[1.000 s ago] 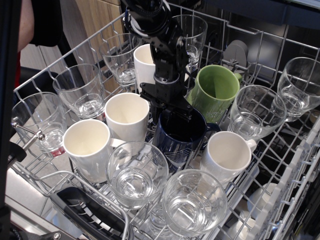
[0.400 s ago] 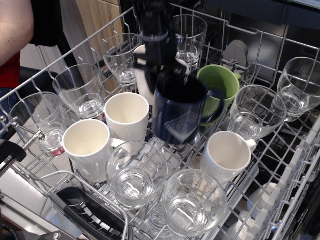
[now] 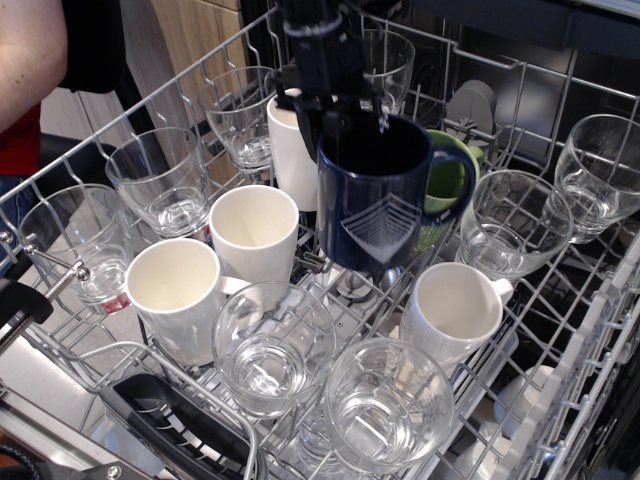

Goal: Pick up any cup

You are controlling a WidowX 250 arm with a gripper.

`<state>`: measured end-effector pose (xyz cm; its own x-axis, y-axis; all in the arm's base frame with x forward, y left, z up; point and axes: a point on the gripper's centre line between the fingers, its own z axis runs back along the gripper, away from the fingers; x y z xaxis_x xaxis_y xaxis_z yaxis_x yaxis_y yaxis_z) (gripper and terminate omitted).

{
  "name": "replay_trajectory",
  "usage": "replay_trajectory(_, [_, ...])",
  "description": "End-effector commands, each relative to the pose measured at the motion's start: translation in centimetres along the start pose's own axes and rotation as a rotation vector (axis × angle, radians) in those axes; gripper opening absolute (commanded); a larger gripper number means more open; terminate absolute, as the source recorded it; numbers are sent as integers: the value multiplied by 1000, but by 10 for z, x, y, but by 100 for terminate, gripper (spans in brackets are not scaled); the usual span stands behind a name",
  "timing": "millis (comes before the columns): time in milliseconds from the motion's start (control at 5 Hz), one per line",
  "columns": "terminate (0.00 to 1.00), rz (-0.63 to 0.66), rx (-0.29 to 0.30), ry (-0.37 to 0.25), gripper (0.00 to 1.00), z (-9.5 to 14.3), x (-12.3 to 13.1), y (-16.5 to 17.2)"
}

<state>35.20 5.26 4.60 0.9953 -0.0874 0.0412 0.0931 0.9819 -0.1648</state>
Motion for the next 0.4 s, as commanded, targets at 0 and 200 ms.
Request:
replay_trajectory(0, [0,-72,86,-187,0,64,2,-7])
replay_trajectory(200, [100,-127,134,-201,0,63,0,-10])
